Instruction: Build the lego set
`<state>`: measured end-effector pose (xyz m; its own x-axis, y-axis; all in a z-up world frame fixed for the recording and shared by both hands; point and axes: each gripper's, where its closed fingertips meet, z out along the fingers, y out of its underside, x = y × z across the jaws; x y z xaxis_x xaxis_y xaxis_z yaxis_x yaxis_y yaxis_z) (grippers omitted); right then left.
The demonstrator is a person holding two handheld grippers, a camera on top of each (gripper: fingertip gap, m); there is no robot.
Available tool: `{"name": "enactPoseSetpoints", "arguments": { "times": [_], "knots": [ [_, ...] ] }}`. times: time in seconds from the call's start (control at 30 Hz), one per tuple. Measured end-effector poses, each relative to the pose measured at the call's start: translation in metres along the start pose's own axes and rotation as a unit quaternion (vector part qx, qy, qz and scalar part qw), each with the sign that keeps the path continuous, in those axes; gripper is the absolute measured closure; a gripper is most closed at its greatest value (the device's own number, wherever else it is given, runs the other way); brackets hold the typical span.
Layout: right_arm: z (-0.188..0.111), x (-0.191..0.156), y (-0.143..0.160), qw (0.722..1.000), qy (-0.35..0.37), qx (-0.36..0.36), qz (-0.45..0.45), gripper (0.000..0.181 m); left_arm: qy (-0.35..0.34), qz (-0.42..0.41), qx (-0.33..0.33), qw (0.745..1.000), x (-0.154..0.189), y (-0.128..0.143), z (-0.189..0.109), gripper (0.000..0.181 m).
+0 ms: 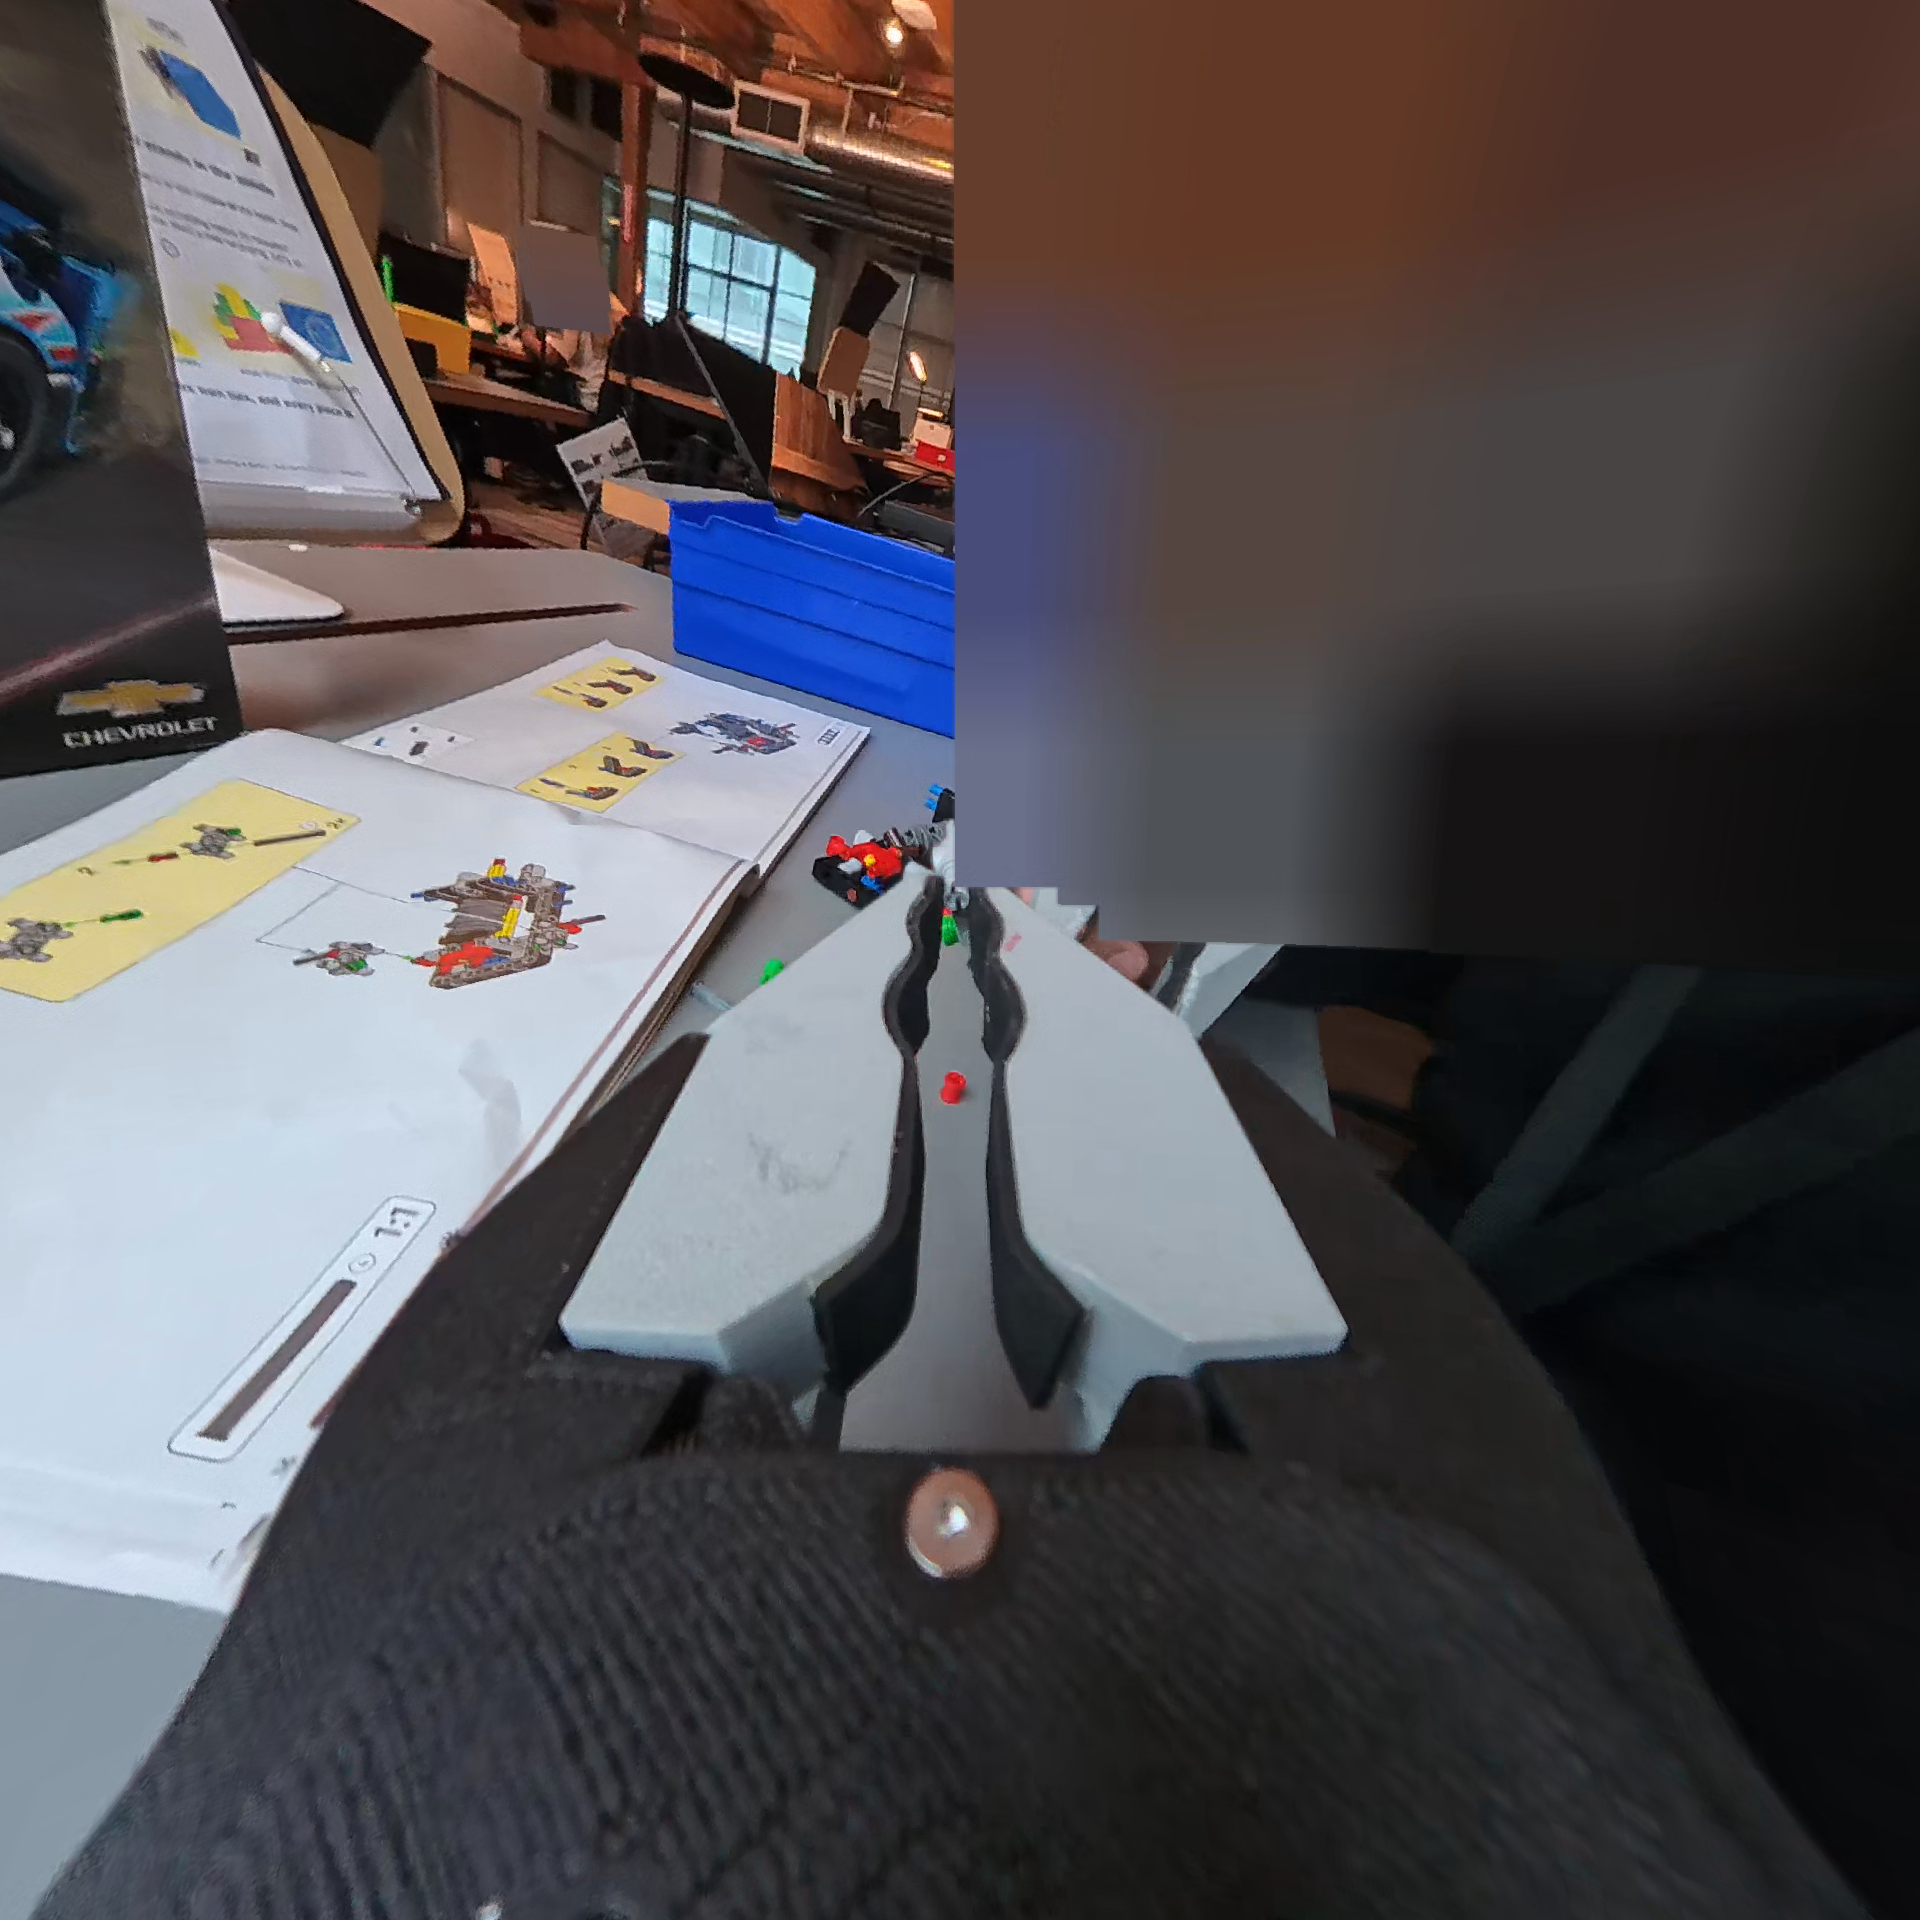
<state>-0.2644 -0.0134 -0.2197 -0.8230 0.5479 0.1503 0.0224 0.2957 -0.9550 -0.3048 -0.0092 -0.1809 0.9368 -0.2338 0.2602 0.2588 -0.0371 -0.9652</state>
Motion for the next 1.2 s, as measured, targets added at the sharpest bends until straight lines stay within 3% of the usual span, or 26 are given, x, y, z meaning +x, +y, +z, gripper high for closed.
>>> {"name": "enactPoseSetpoints", "arguments": {
  "times": [0.17,0.33,0.4,0.53,0.73,0.83,0.97,1.03,1.2],
  "knots": [
    [-0.005,0.006,-0.004,0.999,-0.01,0.023,0.038,0.155,-0.006,0.07,-0.015,0.997,-0.002,0.001,0.001,0.179],
    [-0.007,0.006,-0.007,0.996,-0.028,0.036,0.072,0.153,-0.007,0.257,-0.026,0.966,0.006,0.001,-0.001,0.179],
    [-0.008,0.006,-0.007,0.996,-0.028,0.039,0.074,0.153,-0.02,0.355,-0.071,0.932,0.011,0.004,-0.003,0.179],
    [-0.008,0.001,-0.01,0.995,-0.041,0.045,0.077,0.145,-0.024,0.544,-0.146,0.826,0.034,0.013,-0.001,0.179],
    [-0.013,-0.018,-0.019,0.986,-0.106,0.069,0.107,0.139,-0.006,0.673,-0.213,0.708,0.056,0.035,0.012,0.18],
    [-0.024,-0.026,-0.026,0.979,-0.143,0.093,0.106,0.153,0.008,0.724,-0.237,0.648,0.065,0.041,0.013,0.179],
    [-0.025,-0.032,-0.02,0.98,-0.158,0.076,0.095,0.146,0.057,0.755,-0.255,0.601,0.086,0.048,0.015,0.18],
    [-0.028,-0.046,-0.021,0.974,-0.196,0.074,0.081,0.157,0.073,0.767,-0.265,0.579,0.093,0.05,0.016,0.179],
    [-0.025,-0.053,-0.015,0.98,-0.186,0.052,0.038,0.158,0.087,0.776,-0.272,0.562,0.097,0.05,0.017,0.179]
  ]
}}
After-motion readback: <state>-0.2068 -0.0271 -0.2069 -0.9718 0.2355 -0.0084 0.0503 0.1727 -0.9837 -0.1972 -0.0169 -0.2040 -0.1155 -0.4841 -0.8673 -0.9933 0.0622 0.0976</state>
